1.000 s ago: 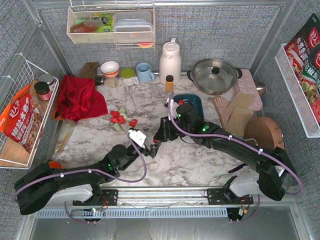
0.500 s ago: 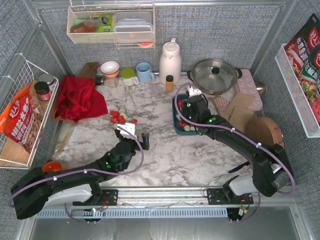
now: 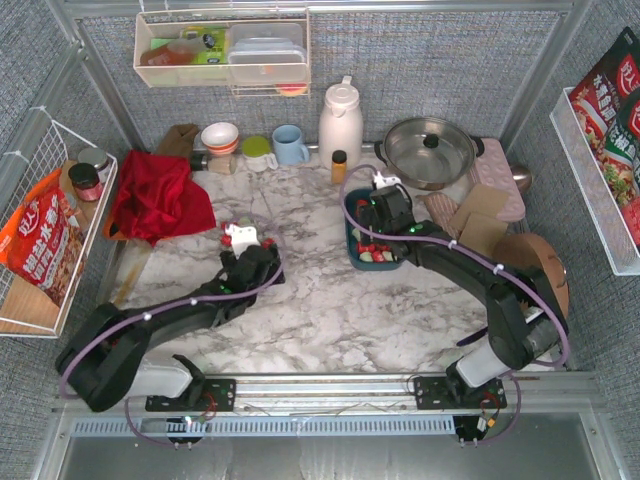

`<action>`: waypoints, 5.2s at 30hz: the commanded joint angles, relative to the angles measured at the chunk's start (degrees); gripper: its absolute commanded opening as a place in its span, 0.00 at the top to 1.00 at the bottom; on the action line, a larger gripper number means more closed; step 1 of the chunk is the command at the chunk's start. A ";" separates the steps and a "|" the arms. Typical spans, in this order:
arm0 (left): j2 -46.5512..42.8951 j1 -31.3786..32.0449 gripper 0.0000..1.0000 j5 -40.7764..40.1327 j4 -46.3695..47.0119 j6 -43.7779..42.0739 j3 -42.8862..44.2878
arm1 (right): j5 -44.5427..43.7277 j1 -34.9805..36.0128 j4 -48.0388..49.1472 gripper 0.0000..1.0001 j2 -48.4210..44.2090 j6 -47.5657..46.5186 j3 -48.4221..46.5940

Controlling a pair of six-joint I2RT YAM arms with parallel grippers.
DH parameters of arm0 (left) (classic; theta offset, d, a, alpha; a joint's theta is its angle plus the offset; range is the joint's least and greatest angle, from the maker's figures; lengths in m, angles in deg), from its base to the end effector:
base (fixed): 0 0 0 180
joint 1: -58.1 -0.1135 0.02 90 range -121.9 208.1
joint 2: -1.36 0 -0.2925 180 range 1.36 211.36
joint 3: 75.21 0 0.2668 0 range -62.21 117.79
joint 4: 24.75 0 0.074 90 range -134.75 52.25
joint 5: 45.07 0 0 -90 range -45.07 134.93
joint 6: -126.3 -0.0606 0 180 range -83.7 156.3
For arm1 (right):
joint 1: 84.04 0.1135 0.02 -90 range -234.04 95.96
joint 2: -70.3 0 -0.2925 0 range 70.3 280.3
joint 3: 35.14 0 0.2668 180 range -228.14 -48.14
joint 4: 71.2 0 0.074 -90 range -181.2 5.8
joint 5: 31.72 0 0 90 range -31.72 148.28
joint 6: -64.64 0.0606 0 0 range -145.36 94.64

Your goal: Mix the coffee capsules in the storage basket

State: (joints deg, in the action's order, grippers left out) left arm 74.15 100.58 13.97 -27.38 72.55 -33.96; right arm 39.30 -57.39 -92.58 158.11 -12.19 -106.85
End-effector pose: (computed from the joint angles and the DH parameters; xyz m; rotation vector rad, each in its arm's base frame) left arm 0.2165 -0.1560 0.1826 -0.1900 2.0743 -0.2513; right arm 0.3390 0.1481 0.2519 -0.0772 2.1826 0.0236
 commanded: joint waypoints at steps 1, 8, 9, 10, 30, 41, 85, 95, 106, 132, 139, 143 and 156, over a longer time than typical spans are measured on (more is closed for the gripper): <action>6.45 -1.84 0.06 5.87 -2.84 -0.65 5.45 | 1.10 0.00 -0.89 0.18 -1.23 -0.36 0.17; 13.80 -3.10 0.20 5.95 -6.93 -3.96 11.75 | 4.12 0.00 -1.24 0.17 -2.42 0.10 0.18; 14.25 -3.18 0.24 6.37 -7.06 -4.39 12.16 | 4.50 0.02 -1.28 0.17 -2.29 0.22 0.14; 14.69 -3.19 0.27 6.65 -7.15 -4.83 12.45 | 4.93 0.00 -1.39 0.17 -2.08 0.32 -0.01; 19.99 -3.28 0.51 16.33 -9.32 -6.38 14.76 | 8.20 -0.02 -3.19 0.16 0.65 0.38 -2.05; 14.64 -2.90 0.63 18.42 -4.82 -7.04 11.09 | 12.15 0.04 -4.36 0.16 -1.03 1.43 -2.37; -4.90 16.94 0.68 17.38 45.64 -30.62 -5.58 | 43.72 8.70 19.02 0.44 -15.96 23.69 10.69; -4.78 17.07 0.64 16.25 44.95 -29.97 -5.44 | 45.05 8.71 18.69 0.78 -14.98 23.98 10.10; -6.84 17.11 0.01 7.83 38.87 -26.89 -5.64 | 26.24 8.10 11.07 0.87 -16.57 13.29 8.75; 6.21 -7.00 0.09 5.00 -3.61 0.60 4.95 | 8.39 -4.77 11.49 0.30 -1.55 -2.00 3.25; 11.39 -9.78 0.26 7.68 -1.74 -5.17 8.79 | 12.89 -4.73 11.39 0.30 -3.86 -1.04 4.23; 14.82 -10.79 0.35 8.54 -2.48 -6.83 11.45 | 15.08 -4.71 10.93 0.30 -4.19 -0.95 3.85; 22.49 -11.37 0.54 8.81 -5.35 -8.32 15.43 | 16.97 -4.72 10.78 0.30 -4.14 -1.22 3.87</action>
State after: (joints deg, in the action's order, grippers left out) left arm 95.64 89.33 22.52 -31.88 65.14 -19.16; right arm 55.47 -62.20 -81.91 153.87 -13.48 -102.50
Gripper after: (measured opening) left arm 0.496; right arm 0.701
